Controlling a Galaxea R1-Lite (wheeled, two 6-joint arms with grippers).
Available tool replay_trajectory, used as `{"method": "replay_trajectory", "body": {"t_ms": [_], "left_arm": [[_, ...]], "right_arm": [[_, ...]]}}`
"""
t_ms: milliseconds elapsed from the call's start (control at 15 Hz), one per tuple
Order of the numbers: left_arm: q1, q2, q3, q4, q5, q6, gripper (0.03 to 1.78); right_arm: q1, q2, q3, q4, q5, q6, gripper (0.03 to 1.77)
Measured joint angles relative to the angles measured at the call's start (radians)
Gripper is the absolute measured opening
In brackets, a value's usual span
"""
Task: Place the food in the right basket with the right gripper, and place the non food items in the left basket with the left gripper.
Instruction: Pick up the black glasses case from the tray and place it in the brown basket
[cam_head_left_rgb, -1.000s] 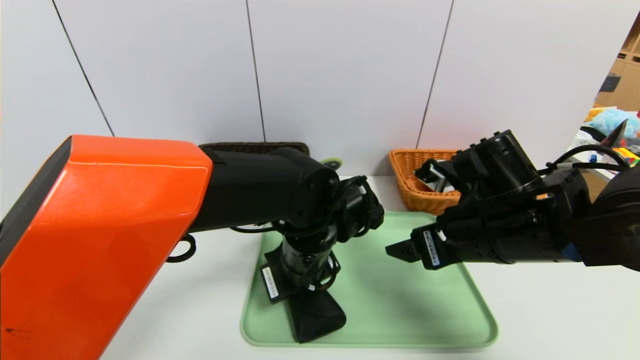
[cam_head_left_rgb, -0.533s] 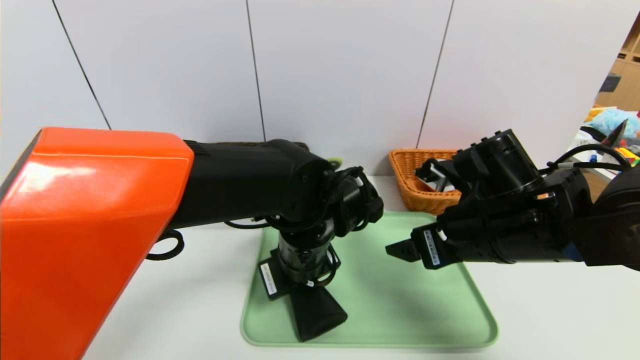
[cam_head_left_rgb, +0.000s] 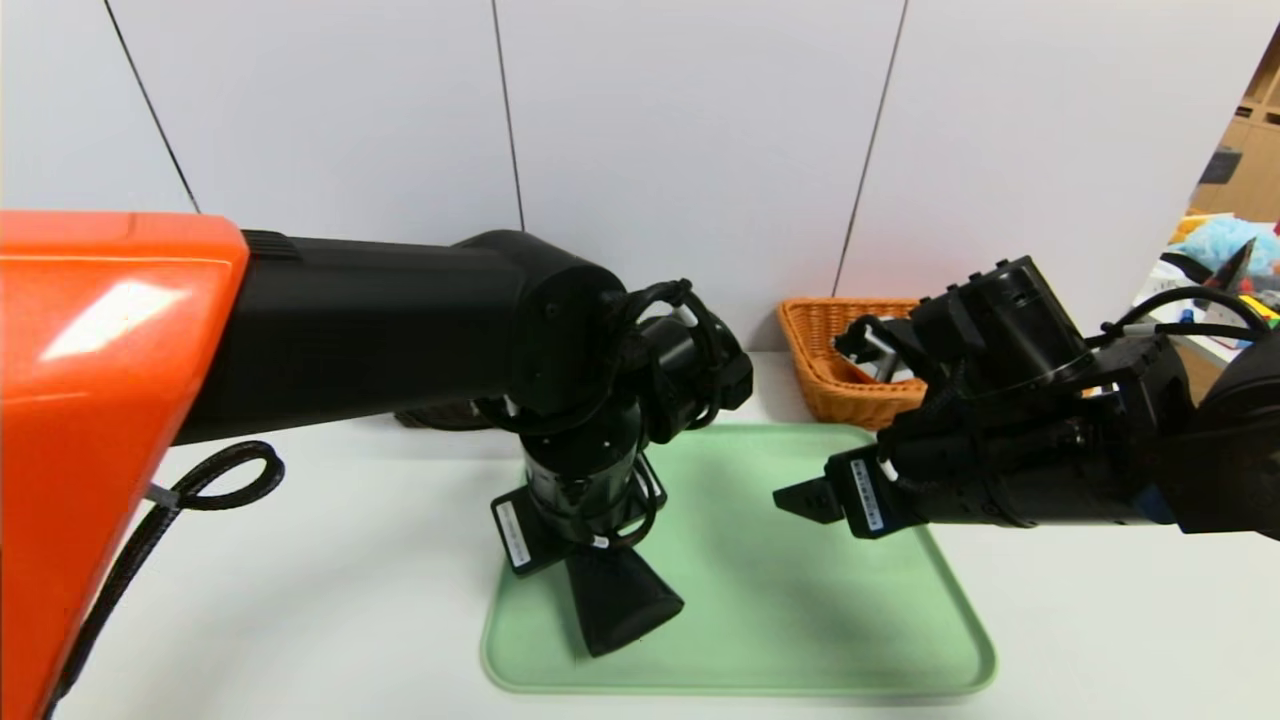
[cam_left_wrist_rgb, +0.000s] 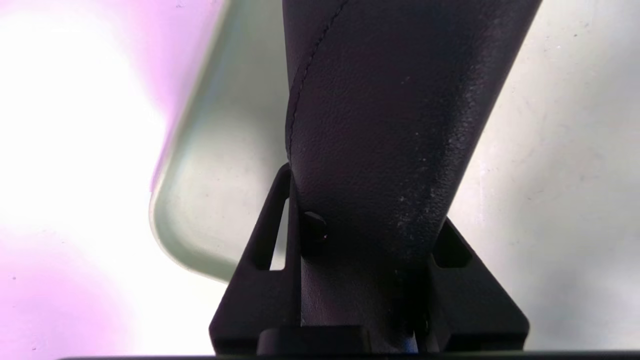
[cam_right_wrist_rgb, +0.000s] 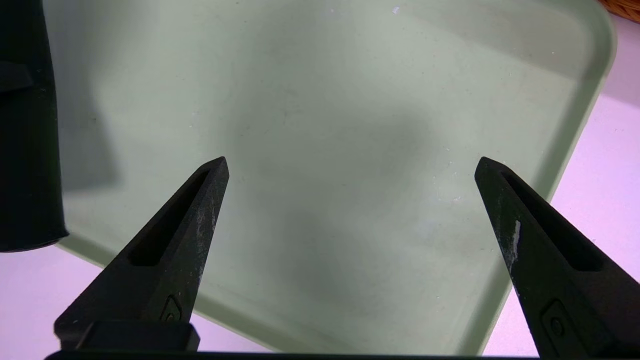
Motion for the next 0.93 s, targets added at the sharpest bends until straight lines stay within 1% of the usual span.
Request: {"method": "replay_trajectory", "body": {"t_ms": [67, 267, 400, 800, 933], "left_arm": [[0.001, -0.016, 0.003, 0.000, 0.008, 0.000, 0.58], [0.004, -0.080, 0.028, -0.001, 0.058, 0.002, 0.57], [0.025, -0.120, 0.033, -0.001, 0.064, 0.016, 0.57], [0.173, -0.215, -0.033, -0.040, 0.065, 0.160, 0.57], [0.221, -0.226, -0.044, -0.096, 0.066, 0.218, 0.57]], "right_arm": [[0.000, -0.001, 0.000, 0.001, 0.000, 0.000, 1.70], [0.000, -0.004, 0.000, 0.003, 0.000, 0.000, 1.70], [0.000, -0.005, 0.001, 0.003, 0.000, 0.000, 1.70], [0.000, -0.016, 0.014, -0.004, 0.000, -0.001, 1.70], [0.000, -0.024, 0.027, -0.004, 0.001, -0.001, 1.70]]}}
